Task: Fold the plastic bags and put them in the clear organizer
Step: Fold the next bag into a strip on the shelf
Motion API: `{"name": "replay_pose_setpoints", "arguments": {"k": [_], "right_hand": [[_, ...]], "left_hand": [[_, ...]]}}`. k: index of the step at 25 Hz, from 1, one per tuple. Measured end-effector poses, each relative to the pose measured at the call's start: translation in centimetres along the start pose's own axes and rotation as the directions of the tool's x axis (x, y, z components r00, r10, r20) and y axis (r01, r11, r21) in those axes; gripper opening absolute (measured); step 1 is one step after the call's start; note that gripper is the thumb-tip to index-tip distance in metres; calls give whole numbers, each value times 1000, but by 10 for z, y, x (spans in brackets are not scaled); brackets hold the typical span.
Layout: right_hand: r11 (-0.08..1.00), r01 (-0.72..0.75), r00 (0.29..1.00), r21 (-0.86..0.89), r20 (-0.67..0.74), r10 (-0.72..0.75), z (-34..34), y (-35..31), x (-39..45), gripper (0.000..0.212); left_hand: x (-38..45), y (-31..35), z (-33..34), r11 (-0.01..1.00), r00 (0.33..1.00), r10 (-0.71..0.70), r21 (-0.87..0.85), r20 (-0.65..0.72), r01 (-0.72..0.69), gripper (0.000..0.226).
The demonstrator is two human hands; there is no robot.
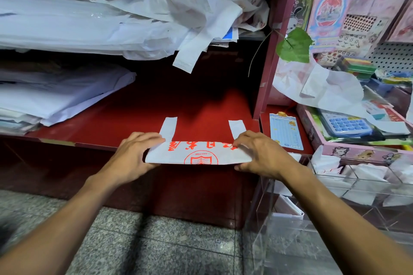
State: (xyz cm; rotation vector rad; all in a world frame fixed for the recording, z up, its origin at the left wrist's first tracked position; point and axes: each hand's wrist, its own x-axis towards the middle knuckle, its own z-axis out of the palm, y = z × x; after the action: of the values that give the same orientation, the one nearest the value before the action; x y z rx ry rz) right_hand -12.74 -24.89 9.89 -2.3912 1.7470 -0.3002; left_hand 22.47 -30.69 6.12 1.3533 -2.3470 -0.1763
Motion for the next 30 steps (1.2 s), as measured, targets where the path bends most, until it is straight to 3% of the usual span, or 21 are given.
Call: {"name": "replay_pose_setpoints", "arguments": {"k": [5, 11, 14, 16, 18, 20, 23, 25, 29, 30], "right_hand": [[979, -40, 998, 202, -35, 48, -1, 17, -5, 53], [960, -40, 985, 277, -151, 85, 2, 24, -1, 19], [902, -105, 963, 419, -182, 197, 2, 21, 1, 14], [840, -132, 953, 526, -165, 254, 0, 18, 2, 16], [785, -152, 937, 600, -164, 307, 1, 16, 4, 17], [770, -202, 909, 605, -176, 377, 3, 13, 7, 18], [743, -263, 862, 615, -195, 467, 7, 8, 11, 28], [746, -282, 845, 603, -213, 491, 9, 5, 12, 33], [857, -280, 856, 432, -291, 427, 11, 4, 13, 4], [899, -269, 871, 345, -310, 380, 12, 4, 13, 7]], "left_hand": [[1, -6, 2, 993, 989, 60, -90, -137, -73, 47], [1, -5, -4, 958, 988, -98, -280, -123, 60, 33], [3, 5, -5, 913, 981, -161, -394, -111, 106, 8], [4, 10, -7, 849, 961, -262, -496, -94, 183, 13], [5, 16, -10, 776, 935, -348, -582, -72, 244, 3], [7, 23, -10, 732, 916, -396, -624, -63, 273, 17], [10, 32, -6, 735, 886, -449, -611, -115, 294, 23], [10, 33, -6, 779, 909, -398, -569, -121, 266, 16], [7, 21, -6, 933, 972, -233, -280, 9, 226, 37], [6, 19, -6, 955, 977, -214, -210, 12, 211, 44]]}}
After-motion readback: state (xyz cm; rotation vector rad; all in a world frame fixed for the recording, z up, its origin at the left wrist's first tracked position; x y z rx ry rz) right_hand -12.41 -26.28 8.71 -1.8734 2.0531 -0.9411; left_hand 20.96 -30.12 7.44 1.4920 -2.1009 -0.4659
